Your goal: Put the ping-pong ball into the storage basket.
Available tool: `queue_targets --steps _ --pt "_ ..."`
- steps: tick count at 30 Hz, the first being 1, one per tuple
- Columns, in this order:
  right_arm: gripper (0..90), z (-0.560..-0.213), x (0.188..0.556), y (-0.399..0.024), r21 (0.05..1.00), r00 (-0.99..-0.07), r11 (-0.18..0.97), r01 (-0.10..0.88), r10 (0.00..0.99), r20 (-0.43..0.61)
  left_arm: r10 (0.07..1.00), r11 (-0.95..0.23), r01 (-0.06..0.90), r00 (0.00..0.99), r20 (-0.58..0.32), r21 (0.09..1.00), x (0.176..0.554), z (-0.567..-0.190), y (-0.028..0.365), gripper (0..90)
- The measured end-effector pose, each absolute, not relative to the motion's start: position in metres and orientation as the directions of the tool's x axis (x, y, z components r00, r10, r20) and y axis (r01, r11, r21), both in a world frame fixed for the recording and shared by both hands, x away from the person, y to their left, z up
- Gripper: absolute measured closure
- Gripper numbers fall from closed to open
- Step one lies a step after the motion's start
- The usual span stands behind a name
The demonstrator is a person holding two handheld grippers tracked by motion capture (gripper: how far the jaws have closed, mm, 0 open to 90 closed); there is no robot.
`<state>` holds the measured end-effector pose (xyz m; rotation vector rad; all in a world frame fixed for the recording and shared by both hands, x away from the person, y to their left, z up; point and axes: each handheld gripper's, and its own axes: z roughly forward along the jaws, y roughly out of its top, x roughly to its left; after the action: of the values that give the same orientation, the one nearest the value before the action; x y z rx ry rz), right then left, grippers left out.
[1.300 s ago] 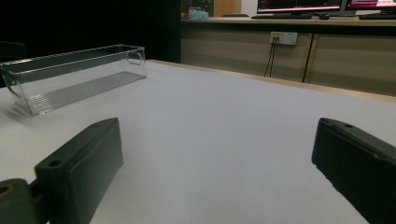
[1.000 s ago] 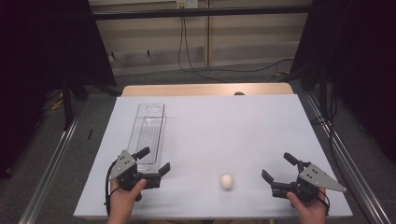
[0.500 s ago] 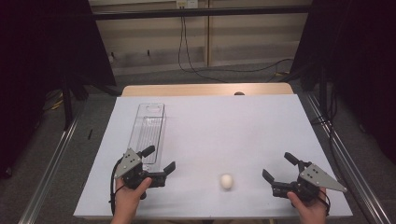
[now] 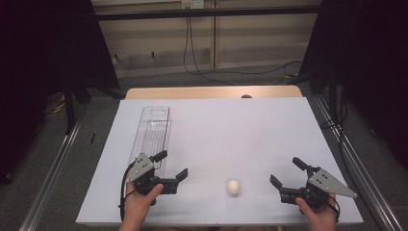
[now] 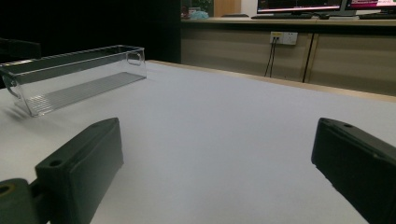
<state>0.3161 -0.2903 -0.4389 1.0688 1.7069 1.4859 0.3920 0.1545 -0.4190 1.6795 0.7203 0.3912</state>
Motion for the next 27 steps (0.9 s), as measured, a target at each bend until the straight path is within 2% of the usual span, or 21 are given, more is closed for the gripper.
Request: queue_targets --steps 2,16,27 --pt "1.9 -0.439 0.317 -0.290 0.985 -0.474 0.034 0.171 0.879 0.052 0.636 -0.126 0.241 0.764 -0.108 0.962 0.393 -0.419 0.154 1.7" --pt "1.9 -0.440 0.318 -0.289 0.984 -0.473 0.029 0.176 0.879 0.059 0.614 -0.104 0.269 0.775 -0.151 0.958 0.394 -0.420 0.137 1.7" --pt "2.0 -0.441 0.319 -0.288 0.983 -0.482 0.032 0.182 0.874 0.061 0.588 -0.141 0.269 0.797 -0.138 0.953 0.396 -0.421 0.123 1.7"
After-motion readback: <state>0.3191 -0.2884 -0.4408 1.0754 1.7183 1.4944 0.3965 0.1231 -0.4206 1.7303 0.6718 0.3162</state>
